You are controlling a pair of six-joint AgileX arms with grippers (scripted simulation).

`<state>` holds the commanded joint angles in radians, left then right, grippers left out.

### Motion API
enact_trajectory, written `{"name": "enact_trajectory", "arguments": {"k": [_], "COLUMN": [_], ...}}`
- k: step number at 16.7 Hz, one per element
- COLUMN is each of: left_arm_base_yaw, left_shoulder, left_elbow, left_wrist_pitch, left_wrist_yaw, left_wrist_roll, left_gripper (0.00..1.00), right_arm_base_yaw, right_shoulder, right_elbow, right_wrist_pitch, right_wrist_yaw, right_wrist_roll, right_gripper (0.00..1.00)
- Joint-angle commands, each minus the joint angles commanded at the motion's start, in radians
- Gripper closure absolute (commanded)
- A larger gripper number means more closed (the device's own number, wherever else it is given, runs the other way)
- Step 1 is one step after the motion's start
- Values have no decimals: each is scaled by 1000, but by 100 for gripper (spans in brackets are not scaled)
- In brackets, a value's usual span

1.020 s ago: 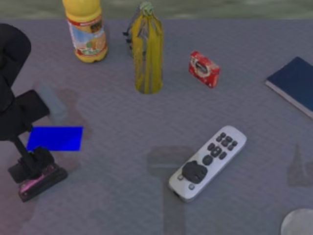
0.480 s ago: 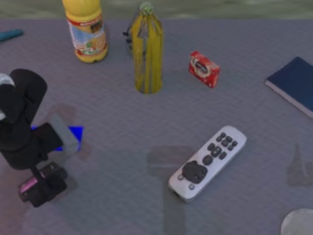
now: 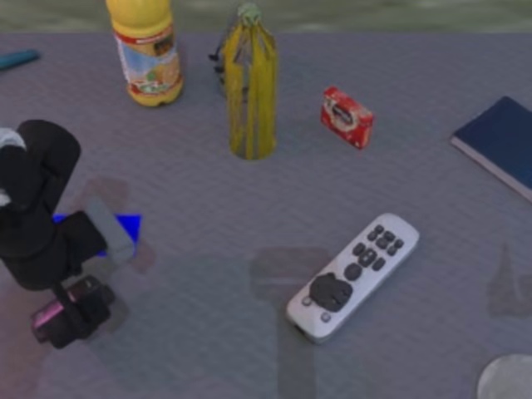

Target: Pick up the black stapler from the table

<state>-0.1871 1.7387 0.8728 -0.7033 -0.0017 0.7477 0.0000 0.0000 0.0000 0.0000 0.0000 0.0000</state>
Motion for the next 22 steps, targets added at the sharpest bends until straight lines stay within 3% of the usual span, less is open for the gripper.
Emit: {"name": "enact_trajectory", "arguments": {"k": [9,19,22], "left_arm_base_yaw": [0,0,2], "left_shoulder": [0,-2,-27], "left_elbow": [0,3,55], "left_wrist_pitch": [0,-3,-74], "left_wrist_yaw": [0,0,0], "left_wrist_roll": [0,1,3], "left_gripper": [98,100,100], "right_arm_base_yaw": [0,0,0], "right_shoulder": [0,0,0], "right_elbow": [0,0,0], "right_wrist_pitch": [0,0,0], "right_wrist_yaw": [0,0,0], "right_wrist_roll": [0,0,0], "right_gripper": [0,0,0]}}
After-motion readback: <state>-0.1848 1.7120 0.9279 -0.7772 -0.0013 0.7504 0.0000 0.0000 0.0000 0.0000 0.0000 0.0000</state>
